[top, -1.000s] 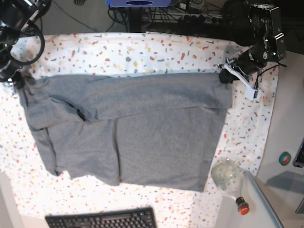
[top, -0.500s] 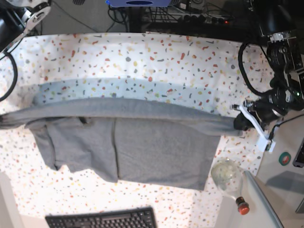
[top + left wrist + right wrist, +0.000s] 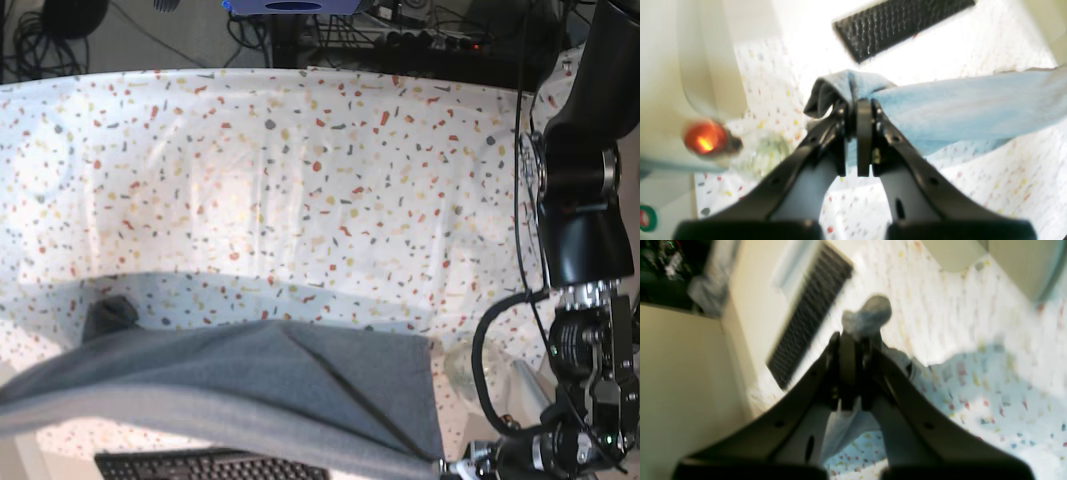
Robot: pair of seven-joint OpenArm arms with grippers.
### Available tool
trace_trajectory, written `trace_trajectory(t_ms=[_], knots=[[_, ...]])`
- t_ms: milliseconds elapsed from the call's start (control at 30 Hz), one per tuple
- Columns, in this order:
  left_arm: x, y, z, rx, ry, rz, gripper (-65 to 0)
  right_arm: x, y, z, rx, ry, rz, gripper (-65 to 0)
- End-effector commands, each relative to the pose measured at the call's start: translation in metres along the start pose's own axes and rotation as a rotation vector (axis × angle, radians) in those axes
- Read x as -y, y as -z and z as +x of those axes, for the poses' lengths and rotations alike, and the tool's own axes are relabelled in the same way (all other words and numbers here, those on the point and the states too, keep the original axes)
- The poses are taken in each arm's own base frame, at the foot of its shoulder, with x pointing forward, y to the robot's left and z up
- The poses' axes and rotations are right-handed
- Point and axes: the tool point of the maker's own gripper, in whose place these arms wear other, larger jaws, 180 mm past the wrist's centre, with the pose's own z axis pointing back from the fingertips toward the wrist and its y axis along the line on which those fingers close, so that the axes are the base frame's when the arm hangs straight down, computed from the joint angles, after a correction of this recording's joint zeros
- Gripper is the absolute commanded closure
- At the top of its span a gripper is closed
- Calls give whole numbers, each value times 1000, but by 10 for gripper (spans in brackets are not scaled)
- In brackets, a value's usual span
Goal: Layout the t-shirt on the table in an organized manner, then fold the t-shirt properly
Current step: 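Lift the shirt with both grippers and swing it over the table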
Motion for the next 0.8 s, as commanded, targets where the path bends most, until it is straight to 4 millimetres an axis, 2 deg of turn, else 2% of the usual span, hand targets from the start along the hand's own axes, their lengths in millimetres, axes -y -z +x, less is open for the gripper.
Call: trace_trajectory(t_ms=[0, 100, 167, 233, 300, 433, 500, 567, 700, 767], knots=[[6, -8, 48, 108, 9, -17, 0, -19, -19, 46, 107, -29, 34, 0], [22, -13, 108, 236, 12, -54, 0, -50, -42, 92, 192, -74, 74, 0], [33, -23, 136, 308, 22, -72, 0, -57, -58, 116, 236, -95, 78, 0], [39, -26, 145, 331, 21, -86, 0, -52, -68, 128, 263, -97, 67, 0], [41, -23, 141, 324, 17, -93, 0, -39, -73, 130, 261, -99, 40, 0], [43, -11, 88, 262, 13, -89, 0, 19, -62, 91, 166, -74, -57, 0], [46, -8, 55, 226, 12, -90, 0, 48, -57, 62, 125, -64, -100, 0], [47, -8, 9, 170, 10, -83, 0, 76, -52, 21, 73, -50, -139, 0], [43, -12, -96, 11, -79, -36, 0, 140, -48, -68, -35, 23, -226, 0], [44, -16, -141, -70, -110, -27, 0, 167, -50, -103, -60, 29, -274, 0]])
